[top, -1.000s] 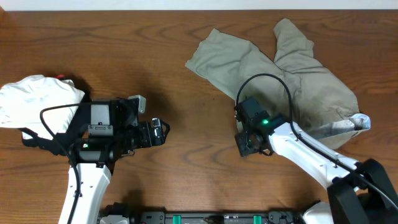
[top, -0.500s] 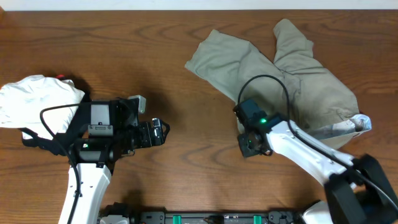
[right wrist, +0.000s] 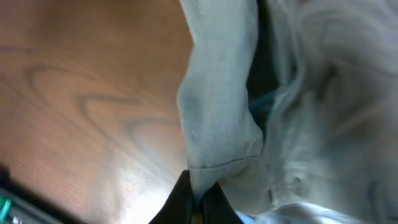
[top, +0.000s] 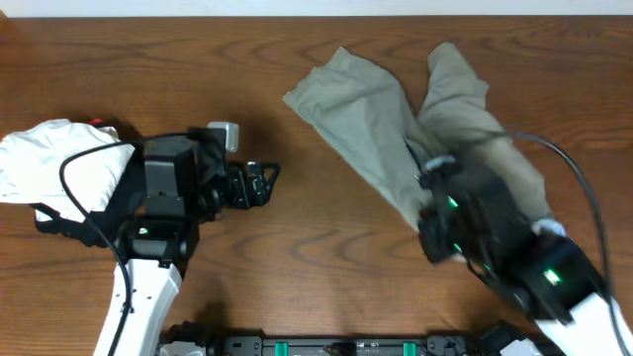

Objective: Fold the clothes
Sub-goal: 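Reach the left gripper to the trouser leg end and grasp it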

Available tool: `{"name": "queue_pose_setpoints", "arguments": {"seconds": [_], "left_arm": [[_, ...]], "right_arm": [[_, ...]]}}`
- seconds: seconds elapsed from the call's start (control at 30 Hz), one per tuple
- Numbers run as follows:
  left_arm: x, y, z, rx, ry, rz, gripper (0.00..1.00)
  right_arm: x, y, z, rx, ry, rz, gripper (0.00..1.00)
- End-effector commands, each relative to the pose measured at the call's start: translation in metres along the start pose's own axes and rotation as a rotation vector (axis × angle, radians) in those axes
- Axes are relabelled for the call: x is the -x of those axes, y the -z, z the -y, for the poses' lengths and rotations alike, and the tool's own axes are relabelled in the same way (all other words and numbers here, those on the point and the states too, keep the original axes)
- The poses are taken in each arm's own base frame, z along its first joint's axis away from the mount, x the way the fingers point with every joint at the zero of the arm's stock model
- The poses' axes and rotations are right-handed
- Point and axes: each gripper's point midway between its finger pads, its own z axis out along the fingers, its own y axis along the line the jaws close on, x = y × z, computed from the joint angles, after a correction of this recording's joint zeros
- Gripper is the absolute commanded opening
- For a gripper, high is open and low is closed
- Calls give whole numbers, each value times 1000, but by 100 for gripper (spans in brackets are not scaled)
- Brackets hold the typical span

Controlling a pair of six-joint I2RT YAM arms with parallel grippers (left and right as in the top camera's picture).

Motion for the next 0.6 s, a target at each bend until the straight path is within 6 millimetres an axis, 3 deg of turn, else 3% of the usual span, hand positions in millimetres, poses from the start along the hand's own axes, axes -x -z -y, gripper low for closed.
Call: {"name": "queue_pose_setpoints", "arguments": {"seconds": [0.0,0.23,0.37,0.5,0.57], "left_arm": [[9,-5,19,-57,-16,25,80],[17,-38,38,-135,38,31,80],[8,-71,34,-147,135,-18,76],[6,-99,28,-157,198,-44,76],[8,-110,26,-155,231,-59,75]], "right_arm": [[-8,15,0,6,31,15,2],[-35,35,45,-233,-202,4,1],[-59,51,82,-460,-418,2,1],[-67,58,93,-538,-526,20,1],[-75,65,102,-604,-663,48,1]]}}
